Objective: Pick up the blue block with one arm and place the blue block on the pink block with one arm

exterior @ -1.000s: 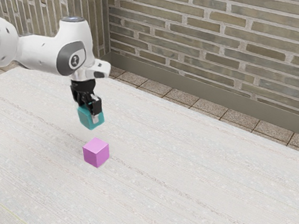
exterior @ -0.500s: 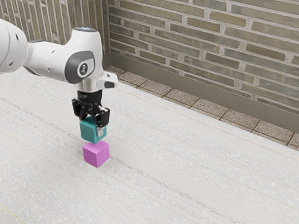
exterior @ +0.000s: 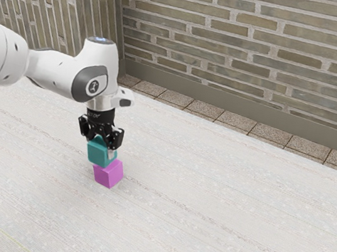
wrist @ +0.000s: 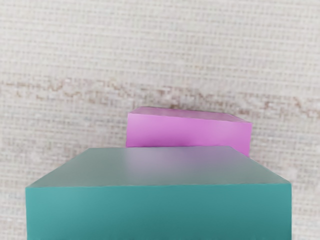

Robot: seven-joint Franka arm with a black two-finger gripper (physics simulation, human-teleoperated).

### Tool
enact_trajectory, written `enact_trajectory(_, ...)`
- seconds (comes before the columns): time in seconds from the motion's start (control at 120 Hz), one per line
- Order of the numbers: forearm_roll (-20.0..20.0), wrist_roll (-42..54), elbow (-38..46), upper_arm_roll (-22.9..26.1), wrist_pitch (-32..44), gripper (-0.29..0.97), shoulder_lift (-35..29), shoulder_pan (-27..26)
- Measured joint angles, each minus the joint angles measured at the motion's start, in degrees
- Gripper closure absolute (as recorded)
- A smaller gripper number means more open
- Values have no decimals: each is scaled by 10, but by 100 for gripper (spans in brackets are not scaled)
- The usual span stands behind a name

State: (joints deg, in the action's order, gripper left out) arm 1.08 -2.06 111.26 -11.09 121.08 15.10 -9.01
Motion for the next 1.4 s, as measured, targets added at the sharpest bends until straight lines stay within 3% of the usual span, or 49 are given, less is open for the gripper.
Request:
enact_trajectory(0.458,-20,-2,16,4,41,30,-4,-7)
enact_trajectory(1.4,2,46,46,6,76,30,-12,-1)
